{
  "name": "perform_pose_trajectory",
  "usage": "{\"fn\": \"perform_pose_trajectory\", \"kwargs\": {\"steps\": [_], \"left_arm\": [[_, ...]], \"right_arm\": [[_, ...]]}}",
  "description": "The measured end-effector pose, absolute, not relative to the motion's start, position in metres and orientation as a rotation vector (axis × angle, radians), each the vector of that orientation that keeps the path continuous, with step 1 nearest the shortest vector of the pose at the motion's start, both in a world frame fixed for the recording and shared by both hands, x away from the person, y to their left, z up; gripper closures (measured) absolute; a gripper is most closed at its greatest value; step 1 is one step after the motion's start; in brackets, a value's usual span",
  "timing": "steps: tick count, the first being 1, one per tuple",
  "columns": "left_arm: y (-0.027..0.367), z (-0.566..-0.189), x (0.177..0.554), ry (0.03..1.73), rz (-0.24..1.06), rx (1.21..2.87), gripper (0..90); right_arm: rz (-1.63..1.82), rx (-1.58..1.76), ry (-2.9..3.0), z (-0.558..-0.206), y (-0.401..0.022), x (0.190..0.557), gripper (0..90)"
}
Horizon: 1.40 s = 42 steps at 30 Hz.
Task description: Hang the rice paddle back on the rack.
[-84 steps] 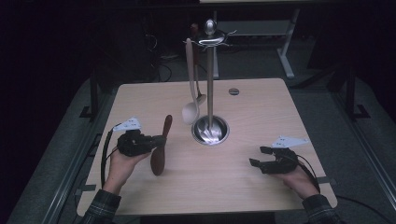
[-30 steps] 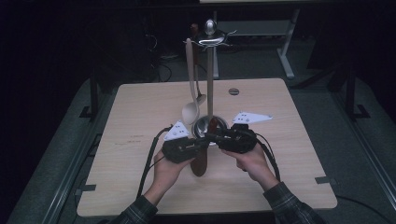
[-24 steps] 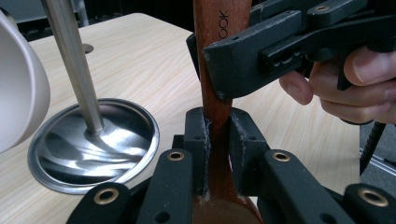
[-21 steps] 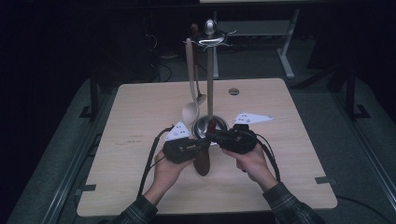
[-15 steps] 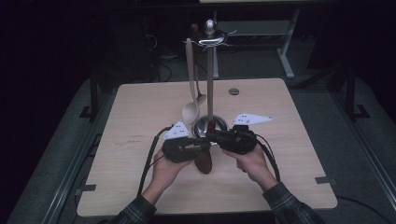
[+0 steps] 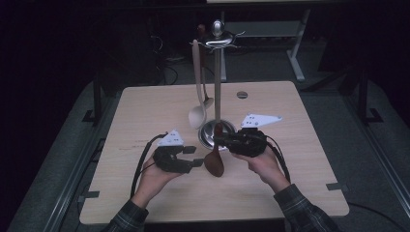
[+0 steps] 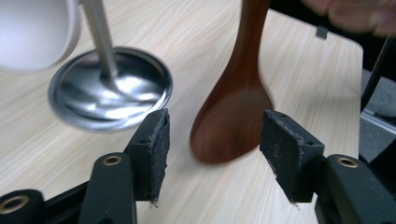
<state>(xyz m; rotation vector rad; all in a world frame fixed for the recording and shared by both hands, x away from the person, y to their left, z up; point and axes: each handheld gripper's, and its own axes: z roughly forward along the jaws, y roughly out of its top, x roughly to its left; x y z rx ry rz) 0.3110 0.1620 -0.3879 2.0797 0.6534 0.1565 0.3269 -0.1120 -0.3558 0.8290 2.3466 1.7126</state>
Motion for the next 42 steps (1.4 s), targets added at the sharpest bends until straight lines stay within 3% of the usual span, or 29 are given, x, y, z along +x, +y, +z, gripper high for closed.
{"fn": "perform_pose_trajectory", "kwargs": {"steps": [10,22,42], "left_arm": [[0.205,-0.404,0.304,0.712,0.161,2.169,32.3],[0.236,-0.419,0.295,0.798,0.178,2.219,19.7],[0.245,-0.426,0.295,0.841,0.171,2.219,18.1]], "right_arm": [[1.723,0.732,2.410,-0.333,-0.112,0.342,76.9],[1.710,0.548,2.434,-0.281,-0.103,0.363,76.9],[1.773,0.477,2.389,-0.203,-0.097,0.399,76.9]]}}
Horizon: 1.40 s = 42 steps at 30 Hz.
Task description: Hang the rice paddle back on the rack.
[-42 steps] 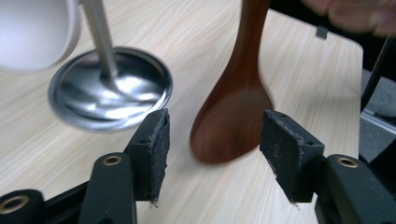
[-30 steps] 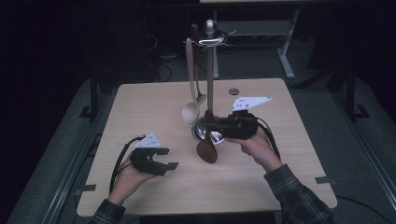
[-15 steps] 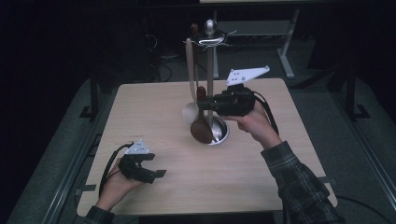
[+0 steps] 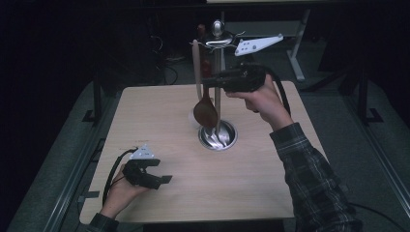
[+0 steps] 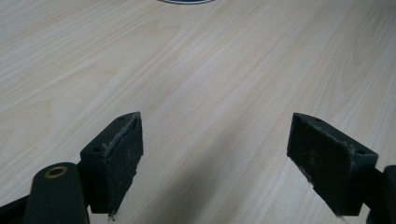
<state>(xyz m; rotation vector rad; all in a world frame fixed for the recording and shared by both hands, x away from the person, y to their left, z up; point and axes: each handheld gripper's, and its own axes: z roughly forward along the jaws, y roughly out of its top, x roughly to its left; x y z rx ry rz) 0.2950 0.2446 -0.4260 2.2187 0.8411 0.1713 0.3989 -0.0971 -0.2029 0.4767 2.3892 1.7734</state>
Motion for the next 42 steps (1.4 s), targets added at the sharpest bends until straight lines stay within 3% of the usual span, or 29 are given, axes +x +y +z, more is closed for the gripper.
{"fn": "perform_pose_trajectory", "kwargs": {"steps": [16,37,42], "left_arm": [[0.243,-0.428,0.295,0.855,0.155,2.226,18.1],[0.242,-0.430,0.295,0.858,0.148,2.231,18.1],[0.242,-0.430,0.295,0.857,0.148,2.231,18.2]], "right_arm": [[1.826,0.477,2.352,-0.188,-0.101,0.412,76.9],[1.831,0.538,2.311,-0.193,-0.109,0.423,76.0],[1.807,0.526,2.312,-0.196,-0.111,0.420,66.4]]}}
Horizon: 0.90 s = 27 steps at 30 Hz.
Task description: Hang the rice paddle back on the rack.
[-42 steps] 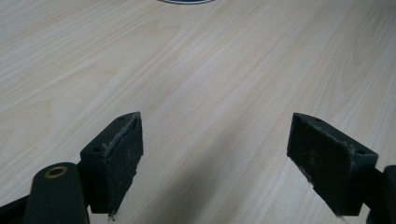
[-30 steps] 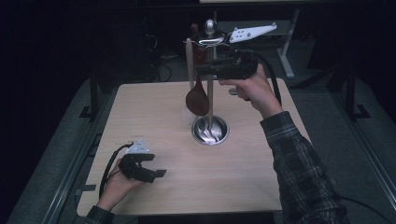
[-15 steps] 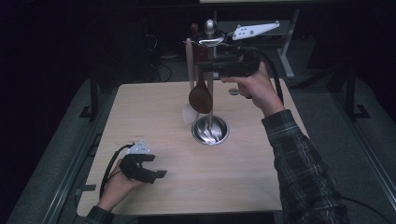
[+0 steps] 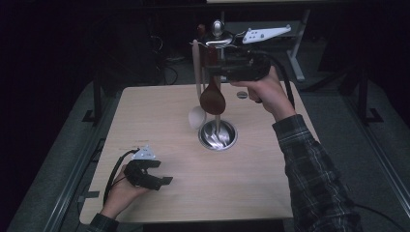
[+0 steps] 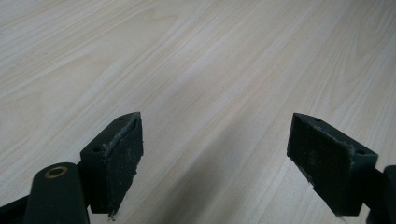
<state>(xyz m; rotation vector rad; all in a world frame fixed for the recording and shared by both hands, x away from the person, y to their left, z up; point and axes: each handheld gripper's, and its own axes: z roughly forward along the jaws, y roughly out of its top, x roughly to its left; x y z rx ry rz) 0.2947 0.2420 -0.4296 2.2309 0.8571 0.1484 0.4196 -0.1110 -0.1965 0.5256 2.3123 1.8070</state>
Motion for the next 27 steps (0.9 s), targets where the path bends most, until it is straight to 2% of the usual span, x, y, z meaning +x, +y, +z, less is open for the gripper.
{"fn": "perform_pose_trajectory", "kwargs": {"steps": [16,27], "left_arm": [[0.240,-0.430,0.294,0.836,0.162,2.247,18.2],[0.243,-0.430,0.297,0.829,0.165,2.232,18.5]], "right_arm": [[1.575,0.605,2.334,-0.240,-0.153,0.388,34.5],[1.519,0.686,2.309,-0.282,-0.168,0.371,22.5]]}}
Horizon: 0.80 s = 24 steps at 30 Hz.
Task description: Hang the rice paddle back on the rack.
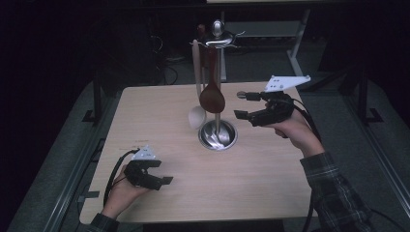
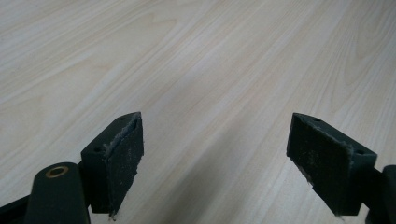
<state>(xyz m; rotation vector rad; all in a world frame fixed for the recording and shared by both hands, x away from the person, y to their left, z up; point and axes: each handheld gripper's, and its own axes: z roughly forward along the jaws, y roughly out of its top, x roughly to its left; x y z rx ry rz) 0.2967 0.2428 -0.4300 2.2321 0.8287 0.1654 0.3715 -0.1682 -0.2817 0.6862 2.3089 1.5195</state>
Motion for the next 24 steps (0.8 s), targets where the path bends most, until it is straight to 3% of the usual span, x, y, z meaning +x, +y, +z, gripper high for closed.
{"fn": "perform_pose_trajectory", "kwargs": {"steps": [24], "left_arm": [[0.263,-0.436,0.295,0.796,0.210,2.188,18.4]], "right_arm": [[1.444,0.877,2.235,-0.382,-0.194,0.340,15.7]]}}
